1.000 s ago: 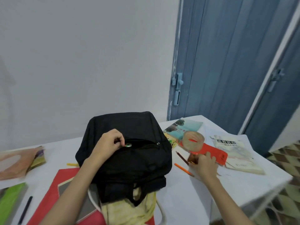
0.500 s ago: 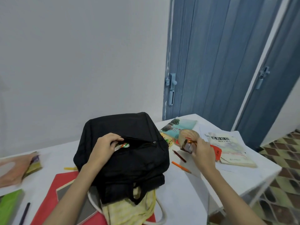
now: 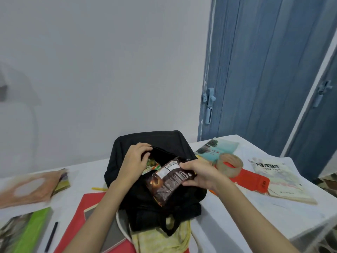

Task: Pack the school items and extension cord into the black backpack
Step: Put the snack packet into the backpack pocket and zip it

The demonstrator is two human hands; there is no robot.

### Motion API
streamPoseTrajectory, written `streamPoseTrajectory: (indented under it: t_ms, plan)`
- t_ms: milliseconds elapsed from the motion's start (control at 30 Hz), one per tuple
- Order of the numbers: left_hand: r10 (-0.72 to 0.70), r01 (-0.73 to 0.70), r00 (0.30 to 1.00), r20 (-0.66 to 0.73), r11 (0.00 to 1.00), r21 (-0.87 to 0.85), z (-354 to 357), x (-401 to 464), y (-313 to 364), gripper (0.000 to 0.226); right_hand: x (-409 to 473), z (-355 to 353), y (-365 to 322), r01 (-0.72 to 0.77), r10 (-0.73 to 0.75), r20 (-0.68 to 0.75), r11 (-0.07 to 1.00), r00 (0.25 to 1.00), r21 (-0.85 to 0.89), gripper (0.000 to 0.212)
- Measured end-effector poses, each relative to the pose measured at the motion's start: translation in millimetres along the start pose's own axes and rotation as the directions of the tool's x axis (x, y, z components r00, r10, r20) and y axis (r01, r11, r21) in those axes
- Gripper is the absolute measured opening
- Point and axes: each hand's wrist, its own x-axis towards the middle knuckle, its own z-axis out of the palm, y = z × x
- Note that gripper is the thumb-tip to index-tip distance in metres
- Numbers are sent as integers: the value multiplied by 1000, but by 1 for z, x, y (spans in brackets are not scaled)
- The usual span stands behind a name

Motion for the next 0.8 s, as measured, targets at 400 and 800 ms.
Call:
streamPoseTrajectory:
  t_ms: [400, 800]
  plan:
    - [-15, -40, 900, 436, 992, 117, 3, -5, -2, 54, 40, 22, 20, 166, -284, -115, 794, 952, -585, 31]
    - [-77, -237, 832, 549, 846, 478, 20, -4, 28, 56, 45, -6, 15, 278, -584, -135, 561, 801, -780, 20]
